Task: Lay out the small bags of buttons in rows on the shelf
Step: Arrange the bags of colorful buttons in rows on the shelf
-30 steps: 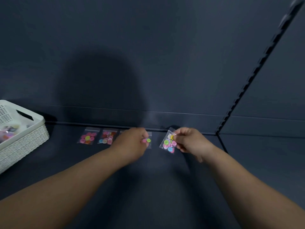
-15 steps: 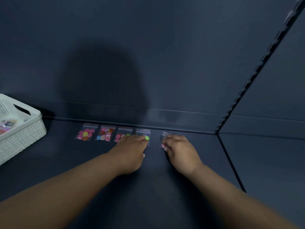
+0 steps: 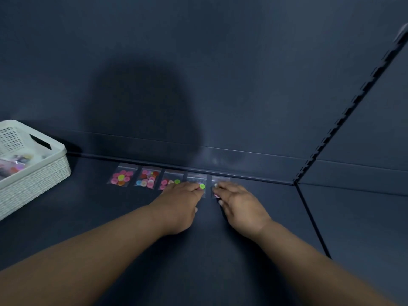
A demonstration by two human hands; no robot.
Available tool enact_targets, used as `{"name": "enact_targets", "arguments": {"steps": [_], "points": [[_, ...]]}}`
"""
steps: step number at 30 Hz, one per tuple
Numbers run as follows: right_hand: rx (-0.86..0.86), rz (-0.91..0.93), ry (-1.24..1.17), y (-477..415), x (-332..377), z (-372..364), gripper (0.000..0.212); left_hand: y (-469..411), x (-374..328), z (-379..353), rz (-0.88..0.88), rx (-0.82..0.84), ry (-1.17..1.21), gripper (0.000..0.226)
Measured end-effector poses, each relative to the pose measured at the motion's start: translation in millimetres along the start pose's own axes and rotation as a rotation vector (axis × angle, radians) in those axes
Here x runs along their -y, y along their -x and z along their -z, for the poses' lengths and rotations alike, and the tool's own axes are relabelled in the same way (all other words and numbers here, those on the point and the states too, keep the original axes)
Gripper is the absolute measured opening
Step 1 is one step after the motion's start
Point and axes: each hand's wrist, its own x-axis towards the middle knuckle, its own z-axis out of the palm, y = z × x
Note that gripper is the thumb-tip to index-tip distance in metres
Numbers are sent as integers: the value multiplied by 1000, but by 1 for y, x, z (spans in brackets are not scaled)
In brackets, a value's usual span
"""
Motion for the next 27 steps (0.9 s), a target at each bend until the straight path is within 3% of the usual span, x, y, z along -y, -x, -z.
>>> {"name": "enact_targets", "arguments": {"steps": [14,27], "points": [[-85,92,75,-31,62,29,51,37,39,53,89,-252,-94,67],[-147,339,58,-119,240,19,48,164,187,103,312,-360,-212,65]]}}
